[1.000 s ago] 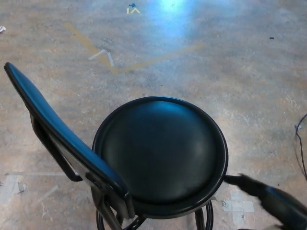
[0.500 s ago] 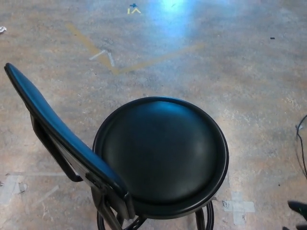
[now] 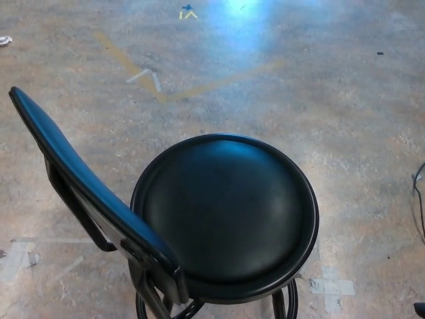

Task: Use the right hand to rotate the back of the chair to its left.

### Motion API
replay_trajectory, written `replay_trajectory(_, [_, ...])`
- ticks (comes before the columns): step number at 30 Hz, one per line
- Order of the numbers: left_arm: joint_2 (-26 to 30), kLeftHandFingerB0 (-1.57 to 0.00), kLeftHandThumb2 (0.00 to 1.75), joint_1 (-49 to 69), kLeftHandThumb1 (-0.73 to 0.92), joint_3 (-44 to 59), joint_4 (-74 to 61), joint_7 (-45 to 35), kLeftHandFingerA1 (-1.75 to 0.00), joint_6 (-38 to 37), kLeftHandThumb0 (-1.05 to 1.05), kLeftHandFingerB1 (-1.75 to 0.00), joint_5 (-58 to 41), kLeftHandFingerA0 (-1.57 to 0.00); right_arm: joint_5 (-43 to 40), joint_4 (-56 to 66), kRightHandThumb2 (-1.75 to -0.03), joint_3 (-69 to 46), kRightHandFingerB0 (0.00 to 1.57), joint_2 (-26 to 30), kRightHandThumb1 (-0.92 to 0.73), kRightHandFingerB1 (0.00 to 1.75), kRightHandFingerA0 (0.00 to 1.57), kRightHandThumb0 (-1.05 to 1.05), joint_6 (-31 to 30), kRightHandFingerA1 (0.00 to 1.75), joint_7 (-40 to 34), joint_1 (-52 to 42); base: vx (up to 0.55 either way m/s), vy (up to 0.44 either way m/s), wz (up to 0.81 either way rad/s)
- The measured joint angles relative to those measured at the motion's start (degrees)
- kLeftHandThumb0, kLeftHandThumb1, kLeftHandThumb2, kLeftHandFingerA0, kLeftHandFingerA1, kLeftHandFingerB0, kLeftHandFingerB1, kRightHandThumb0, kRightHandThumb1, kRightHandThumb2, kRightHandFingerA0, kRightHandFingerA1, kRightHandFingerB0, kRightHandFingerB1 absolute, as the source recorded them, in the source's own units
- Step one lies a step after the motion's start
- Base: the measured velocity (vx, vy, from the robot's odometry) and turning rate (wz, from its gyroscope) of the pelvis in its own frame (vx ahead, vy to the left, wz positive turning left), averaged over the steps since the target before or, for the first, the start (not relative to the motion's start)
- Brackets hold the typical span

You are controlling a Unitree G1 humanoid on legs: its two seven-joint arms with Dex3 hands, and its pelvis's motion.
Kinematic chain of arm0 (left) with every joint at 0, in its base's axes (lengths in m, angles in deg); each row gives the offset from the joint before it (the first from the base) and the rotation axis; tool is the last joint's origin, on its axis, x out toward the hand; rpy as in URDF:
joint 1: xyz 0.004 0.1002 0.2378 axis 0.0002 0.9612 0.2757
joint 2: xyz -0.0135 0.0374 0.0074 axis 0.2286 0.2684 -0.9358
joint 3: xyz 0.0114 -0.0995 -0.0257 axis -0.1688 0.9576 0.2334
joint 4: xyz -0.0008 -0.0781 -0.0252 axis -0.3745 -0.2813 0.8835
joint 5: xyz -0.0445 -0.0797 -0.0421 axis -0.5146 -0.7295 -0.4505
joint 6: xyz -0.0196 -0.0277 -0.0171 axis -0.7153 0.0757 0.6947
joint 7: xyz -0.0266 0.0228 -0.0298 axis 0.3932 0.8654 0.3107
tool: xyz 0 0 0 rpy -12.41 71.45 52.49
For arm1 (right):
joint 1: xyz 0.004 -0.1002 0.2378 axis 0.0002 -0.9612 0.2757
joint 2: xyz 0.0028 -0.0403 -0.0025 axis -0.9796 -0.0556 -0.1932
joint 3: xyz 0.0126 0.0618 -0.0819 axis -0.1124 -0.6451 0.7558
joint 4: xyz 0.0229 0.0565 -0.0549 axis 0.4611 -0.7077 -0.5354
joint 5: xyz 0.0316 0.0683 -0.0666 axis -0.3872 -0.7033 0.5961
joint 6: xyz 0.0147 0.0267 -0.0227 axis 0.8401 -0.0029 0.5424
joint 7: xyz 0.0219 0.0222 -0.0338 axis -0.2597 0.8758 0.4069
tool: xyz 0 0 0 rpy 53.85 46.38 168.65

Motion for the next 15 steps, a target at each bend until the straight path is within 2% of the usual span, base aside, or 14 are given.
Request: replay_trajectory(15, [-0.06, -0.51, 0.62, 0.07, 0.74, 0.14, 0.00, 0.00, -0.48, 0.00, -0.46, -0.41, 0.24, -0.57, -0.22, -0.03, -0.82, 0.15, 0.00, -0.02, -0.90, 0.73, 0.00, -1.05, -0.72, 1.10, -0.64, 0.32, 0.00, 0.000, 0.00])
